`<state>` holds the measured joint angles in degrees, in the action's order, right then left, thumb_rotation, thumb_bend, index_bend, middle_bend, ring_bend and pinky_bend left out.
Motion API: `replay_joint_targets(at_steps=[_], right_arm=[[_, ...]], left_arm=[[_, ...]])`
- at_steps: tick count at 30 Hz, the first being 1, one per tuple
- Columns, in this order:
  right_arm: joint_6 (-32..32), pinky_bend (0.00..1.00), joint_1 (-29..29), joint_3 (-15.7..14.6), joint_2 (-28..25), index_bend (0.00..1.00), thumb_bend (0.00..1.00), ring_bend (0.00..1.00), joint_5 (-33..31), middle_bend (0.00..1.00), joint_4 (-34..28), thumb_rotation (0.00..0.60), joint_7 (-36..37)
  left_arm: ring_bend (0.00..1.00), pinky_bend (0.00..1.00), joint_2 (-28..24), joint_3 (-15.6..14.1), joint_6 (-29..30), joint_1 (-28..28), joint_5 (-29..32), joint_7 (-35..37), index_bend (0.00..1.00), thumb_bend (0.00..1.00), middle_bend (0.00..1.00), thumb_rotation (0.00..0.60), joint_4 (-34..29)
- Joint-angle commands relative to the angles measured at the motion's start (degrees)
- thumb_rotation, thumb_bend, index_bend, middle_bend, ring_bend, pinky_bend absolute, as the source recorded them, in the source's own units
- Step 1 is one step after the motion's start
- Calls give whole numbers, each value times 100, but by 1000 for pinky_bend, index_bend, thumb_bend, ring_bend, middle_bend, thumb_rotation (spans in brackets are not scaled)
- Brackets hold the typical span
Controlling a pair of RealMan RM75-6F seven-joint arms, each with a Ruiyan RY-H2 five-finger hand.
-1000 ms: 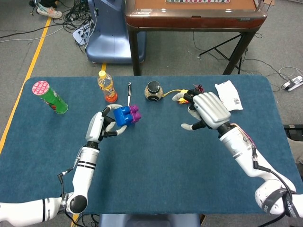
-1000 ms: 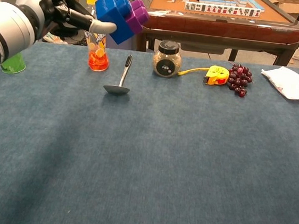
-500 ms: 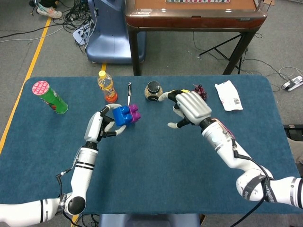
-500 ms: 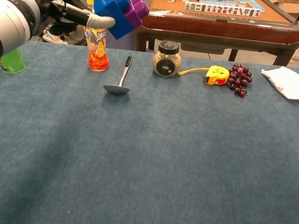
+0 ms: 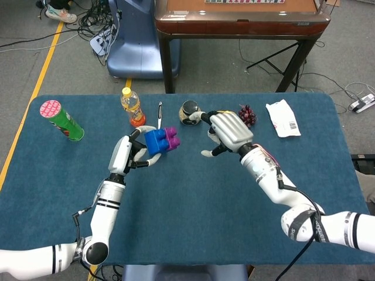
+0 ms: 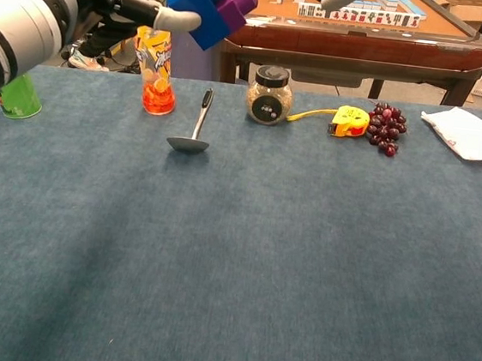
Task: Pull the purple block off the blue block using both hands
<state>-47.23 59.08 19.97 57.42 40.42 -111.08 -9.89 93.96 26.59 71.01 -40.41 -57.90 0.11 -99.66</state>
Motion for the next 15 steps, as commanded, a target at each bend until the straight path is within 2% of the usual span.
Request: replay_joint_targets(at_steps=[1,15], right_arm=[[6,1000,65,-3,50,196,0,1000,-117,1000,57,600,1],[653,1000,426,125,245,181,0,1000,-646,1000,379,600,493]], left_arm=[[995,1000,13,-4,8,-24,-8,-36,562,328,1000,600,-9],[995,1000,30,12,54,-91,9,-173,562,327,1000,600,-65]])
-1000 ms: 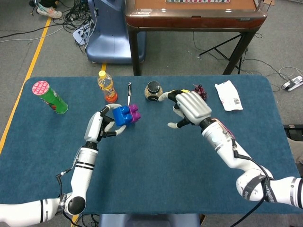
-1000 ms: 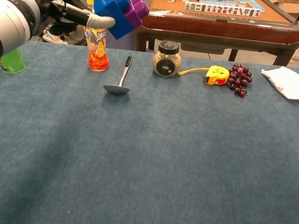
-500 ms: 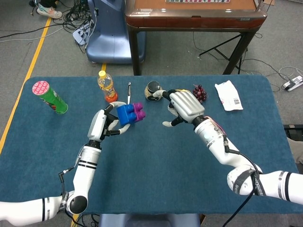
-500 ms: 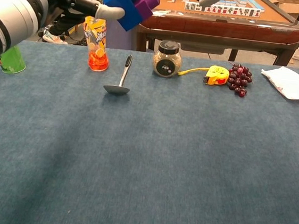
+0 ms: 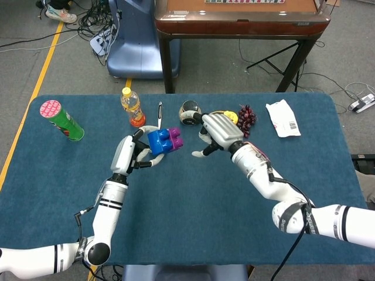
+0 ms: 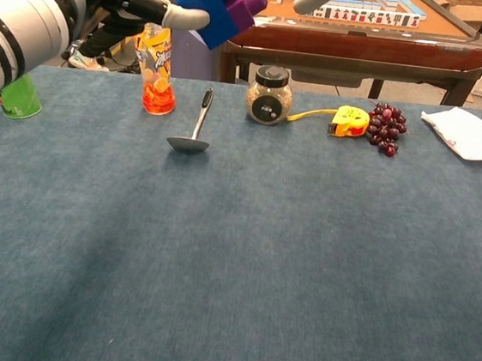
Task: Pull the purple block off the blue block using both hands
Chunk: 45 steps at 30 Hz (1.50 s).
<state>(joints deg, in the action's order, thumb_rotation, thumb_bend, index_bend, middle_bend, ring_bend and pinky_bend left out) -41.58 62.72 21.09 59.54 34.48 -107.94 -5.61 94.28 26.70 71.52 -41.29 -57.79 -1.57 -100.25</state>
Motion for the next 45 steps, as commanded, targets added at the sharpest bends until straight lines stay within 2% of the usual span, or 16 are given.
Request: replay_joint_targets(at_steps=[1,18,29,45], right_arm=[[117,1000,95,4,53,181,0,1000,-63,1000,95,600,76],[90,1000,358,-105,296,181,0,1000,-255,1000,371,600,182],[401,1000,422,-60,376,181,0,1000,-254,1000,514,600,488],[434,1000,548,-125,476,181,0,1000,-317,1000,661,600,632]], left_arm=[[995,1000,-1,1,6,-6,-7,-6,562,327,1000,600,-15],[996,1000,44,-29,55,-5,-68,66,562,327,1000,600,-97],[996,1000,117,-26,96,-72,-122,-35,562,327,1000,600,-104],[996,1000,163,-34,108,-91,-130,-28,562,327,1000,600,-91]])
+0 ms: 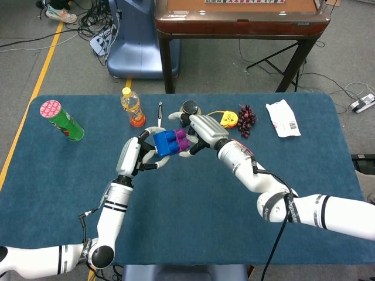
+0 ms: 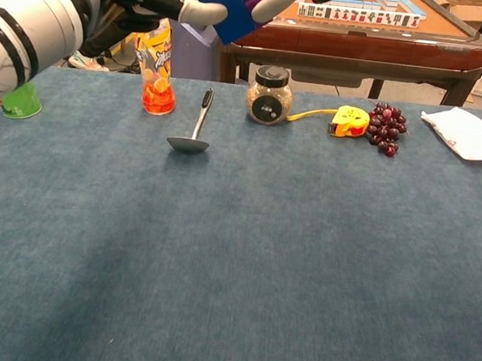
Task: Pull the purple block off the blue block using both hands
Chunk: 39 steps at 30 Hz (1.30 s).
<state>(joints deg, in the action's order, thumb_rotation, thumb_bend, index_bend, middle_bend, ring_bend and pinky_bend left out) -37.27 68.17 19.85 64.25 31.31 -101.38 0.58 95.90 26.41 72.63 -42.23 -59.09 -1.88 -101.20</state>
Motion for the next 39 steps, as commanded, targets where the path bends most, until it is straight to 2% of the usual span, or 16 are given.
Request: replay_joint_targets(at_steps=[1,4,12,17,25,33,39], right_arm=[[8,1000,2,-5,10,181,0,1000,6,1000,13,600,28],[35,1000,1,-8,18,203,0,1000,30,1000,34,600,69],[73,1000,-60,34,61,399,0,1000,173,1000,77,600,248],[106,1000,-97,68,86,463,0,1000,274,1000,117,600,361],[176,1000,-165,71,64,511,2,1000,410,1000,149,600,494],[105,1000,-240,57,88,592,94,1000,518,1000,182,600,566],[108,1000,-300,75,76,604,109,1000,606,1000,184,600,643]], left_arm=[[997,1000,2,-8,-3,7,0,13,562,327,1000,600,7],[997,1000,2,-21,-6,19,-28,56,562,327,1000,600,20],[997,1000,0,-17,-9,39,-32,113,562,327,1000,600,25],[997,1000,-10,-20,-27,43,-52,147,562,327,1000,600,25],[997,1000,-4,-30,-35,52,-36,153,562,327,1000,600,50],[997,1000,7,-27,-48,58,-31,190,562,327,1000,600,72],[997,1000,7,-38,-51,67,-28,185,564,327,1000,600,110]])
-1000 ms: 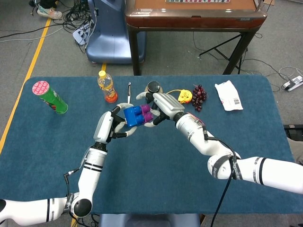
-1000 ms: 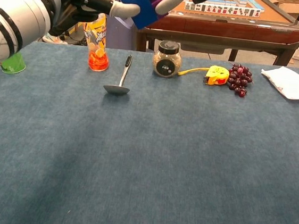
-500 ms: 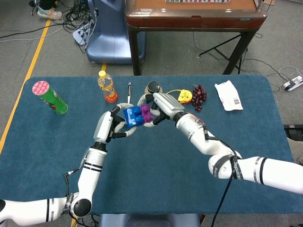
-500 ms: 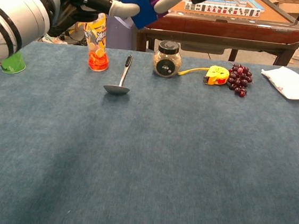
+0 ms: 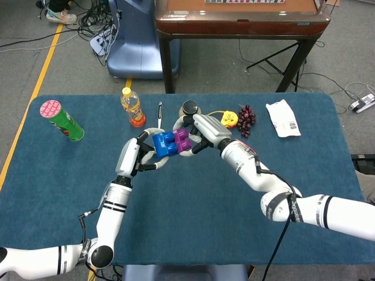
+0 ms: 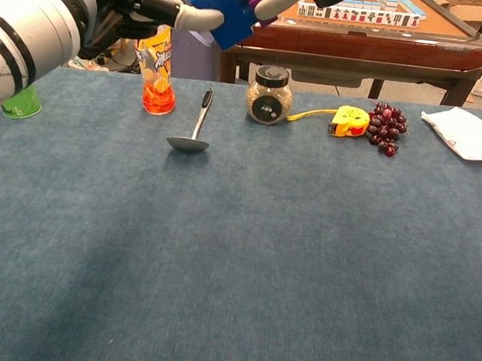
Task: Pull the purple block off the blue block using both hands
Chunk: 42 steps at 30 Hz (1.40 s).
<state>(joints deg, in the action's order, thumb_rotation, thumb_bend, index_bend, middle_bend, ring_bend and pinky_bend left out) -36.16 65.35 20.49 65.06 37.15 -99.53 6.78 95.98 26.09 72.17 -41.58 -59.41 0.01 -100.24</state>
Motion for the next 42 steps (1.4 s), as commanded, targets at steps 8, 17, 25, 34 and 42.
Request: replay_joint_targets(at_steps=[8,17,25,34,42], right_arm=[[-16,1000,-159,37,-86,605,111,1000,182,1000,-69,600,145],[-52,1000,-522,-181,-409,605,111,1000,590,1000,-256,600,100],[-435,1000,-665,-909,-529,605,111,1000,880,1000,-237,600,-996],[-930,1000,-518,-1620,-24,605,109,1000,312,1000,-69,600,-2430],[-992,1000,-527,-1698,269,284,0,1000,101,1000,91,600,-2664]], left_arm=[[997,1000,-18,-42,-64,38,66,32,564,327,1000,600,94],[997,1000,-214,-244,-290,124,198,-106,558,327,1000,600,166],[996,1000,-546,-777,-990,63,421,-632,545,327,1000,600,294],[982,1000,-545,-1363,-1756,-198,692,-1273,479,327,1000,600,688],[958,1000,-435,-1541,-1745,-294,1050,-1784,206,302,1000,600,833]])
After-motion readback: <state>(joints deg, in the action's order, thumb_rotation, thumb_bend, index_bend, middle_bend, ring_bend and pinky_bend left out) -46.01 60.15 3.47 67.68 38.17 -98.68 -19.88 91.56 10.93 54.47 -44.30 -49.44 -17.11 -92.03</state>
